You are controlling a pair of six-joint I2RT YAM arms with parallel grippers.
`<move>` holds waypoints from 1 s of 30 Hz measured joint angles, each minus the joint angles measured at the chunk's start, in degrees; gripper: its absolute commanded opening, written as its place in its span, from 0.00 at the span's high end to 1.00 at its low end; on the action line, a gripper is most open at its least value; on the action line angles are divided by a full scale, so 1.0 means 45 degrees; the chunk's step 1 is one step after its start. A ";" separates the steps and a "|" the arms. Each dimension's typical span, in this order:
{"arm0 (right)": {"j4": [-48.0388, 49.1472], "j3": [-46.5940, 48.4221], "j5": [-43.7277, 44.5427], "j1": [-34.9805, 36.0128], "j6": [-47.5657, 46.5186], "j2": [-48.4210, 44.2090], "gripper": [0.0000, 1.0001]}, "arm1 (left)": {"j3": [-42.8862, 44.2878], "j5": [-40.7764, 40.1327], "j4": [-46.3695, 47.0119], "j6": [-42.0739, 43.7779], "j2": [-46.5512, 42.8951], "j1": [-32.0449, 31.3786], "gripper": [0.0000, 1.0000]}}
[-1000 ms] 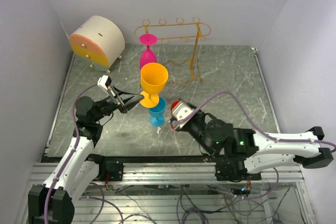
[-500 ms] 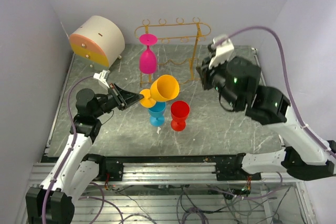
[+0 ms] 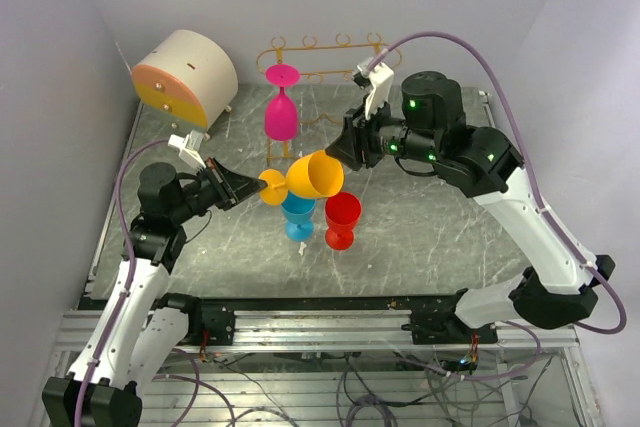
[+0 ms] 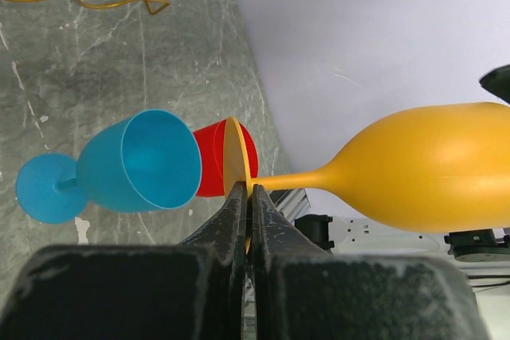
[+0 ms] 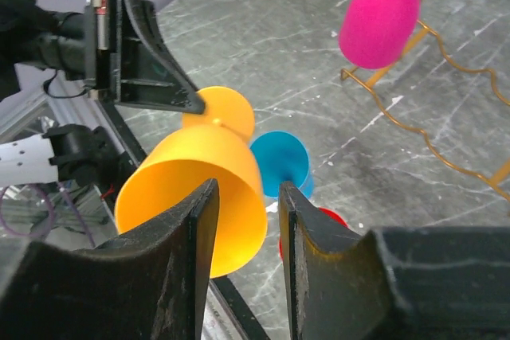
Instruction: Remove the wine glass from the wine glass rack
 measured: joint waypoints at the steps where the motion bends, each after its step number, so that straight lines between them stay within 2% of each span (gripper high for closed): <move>1: 0.0000 -0.0029 -0.0228 0.0000 0.0000 -0.0049 0.64 | 0.0010 -0.0039 -0.0058 0.0019 0.0005 0.0000 0.93; 7: -0.0087 -0.0136 -0.0894 -0.0010 -0.0015 -0.0379 0.63 | 0.0015 -0.0044 -0.0102 0.0053 0.0087 0.0000 0.93; 22: -0.0253 -0.1583 -0.0835 -0.0015 -0.0121 -0.0578 0.62 | 0.0510 -0.0024 0.0005 -0.0097 0.0078 0.0000 0.93; 23: -0.0219 -0.1622 -0.0835 -0.0015 -0.0121 -0.0578 0.66 | 0.0539 -0.0019 0.0034 -0.0121 0.0073 0.0000 0.93; 26: -0.0092 -0.1710 -0.0826 -0.0024 -0.0117 -0.0568 0.99 | 0.0539 -0.0005 0.0087 -0.0146 0.0058 0.0000 0.93; 28: 0.0024 -0.1729 -0.0748 -0.0019 -0.0024 -0.0554 1.00 | 0.0539 -0.0015 0.0078 -0.0141 0.0058 0.0000 0.87; 30: 0.0131 -0.1729 -0.0466 -0.0024 0.0155 -0.0554 1.00 | 0.0583 -0.0015 0.0068 -0.0087 0.0058 0.0000 0.70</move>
